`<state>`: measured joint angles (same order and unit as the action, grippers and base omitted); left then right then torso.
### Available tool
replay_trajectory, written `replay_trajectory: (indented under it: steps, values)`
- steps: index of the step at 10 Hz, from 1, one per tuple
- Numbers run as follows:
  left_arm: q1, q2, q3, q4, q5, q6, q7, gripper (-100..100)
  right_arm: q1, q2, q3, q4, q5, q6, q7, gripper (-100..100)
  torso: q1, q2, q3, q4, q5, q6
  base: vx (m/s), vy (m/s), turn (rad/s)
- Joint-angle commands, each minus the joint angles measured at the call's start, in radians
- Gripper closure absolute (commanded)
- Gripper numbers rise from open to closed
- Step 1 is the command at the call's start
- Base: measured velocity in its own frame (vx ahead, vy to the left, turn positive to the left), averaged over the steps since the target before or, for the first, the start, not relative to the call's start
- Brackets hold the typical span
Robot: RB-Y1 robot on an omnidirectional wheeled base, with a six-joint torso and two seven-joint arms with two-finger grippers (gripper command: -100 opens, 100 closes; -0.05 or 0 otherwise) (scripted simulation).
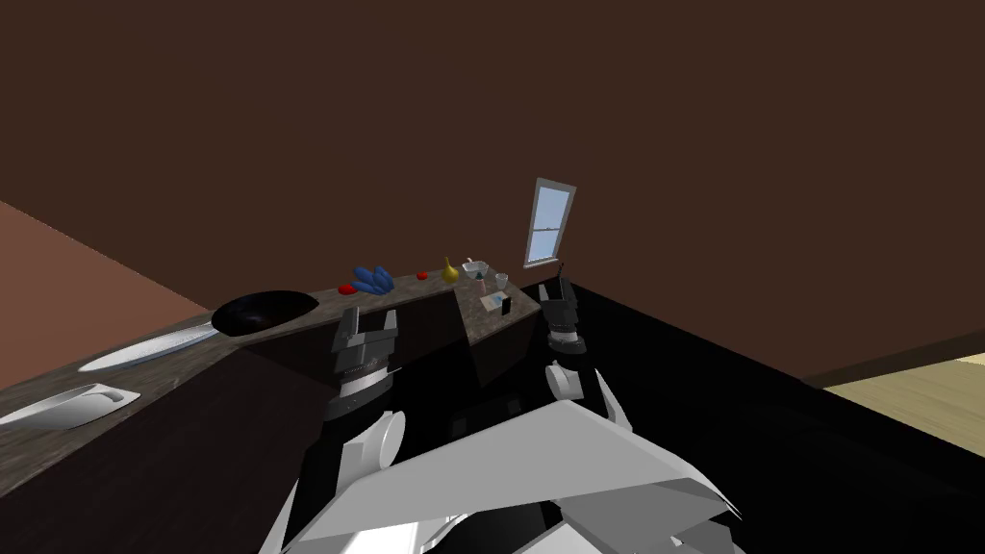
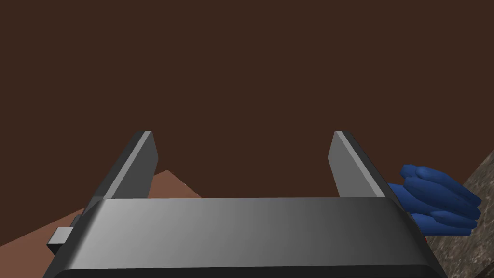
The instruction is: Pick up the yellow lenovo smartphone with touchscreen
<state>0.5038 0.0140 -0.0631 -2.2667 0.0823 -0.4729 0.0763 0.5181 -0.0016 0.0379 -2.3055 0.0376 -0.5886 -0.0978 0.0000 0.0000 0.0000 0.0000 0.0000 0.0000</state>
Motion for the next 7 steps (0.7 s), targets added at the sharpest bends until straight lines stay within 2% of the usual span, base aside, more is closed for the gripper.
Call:
replay_trajectory:
  steps: [1,3,4,6,7]
  values:
    - [0.0,0.0,0.0,0.0,0.0,0.0,0.0,0,-0.001,-0.039,0.013,0.0,0.002,0.006,0.003,-100,0.0,0.0,0.0,0.0,0.0,0.0,0.002,-0.036,0.032]
    - [0.0,0.0,0.0,0.0,0.0,0.0,0.0,0,-0.005,-0.103,0.042,0.0,0.006,0.02,0.01,-100,-0.006,-0.001,0.0,0.0,-0.001,0.0,0.013,-0.113,0.07]
    - [0.0,0.0,0.0,0.0,0.0,0.0,0.0,0,-0.005,-0.111,0.042,0.0,0.006,0.02,0.01,-100,-0.008,-0.001,0.0,0.0,-0.002,0.0,0.011,-0.098,0.033]
    - [0.0,0.0,0.0,0.0,0.0,0.0,0.0,0,-0.01,-0.185,0.084,0.001,0.012,0.041,0.021,-100,-0.008,-0.001,0.0,0.0,-0.002,0.0,0.013,-0.131,0.089]
    - [0.0,0.0,0.0,0.0,0.0,0.0,0.0,0,-0.01,-0.206,0.084,0.001,0.012,0.041,0.021,-100,-0.01,-0.001,-0.001,0.0,-0.002,0.0,0.013,-0.115,0.045]
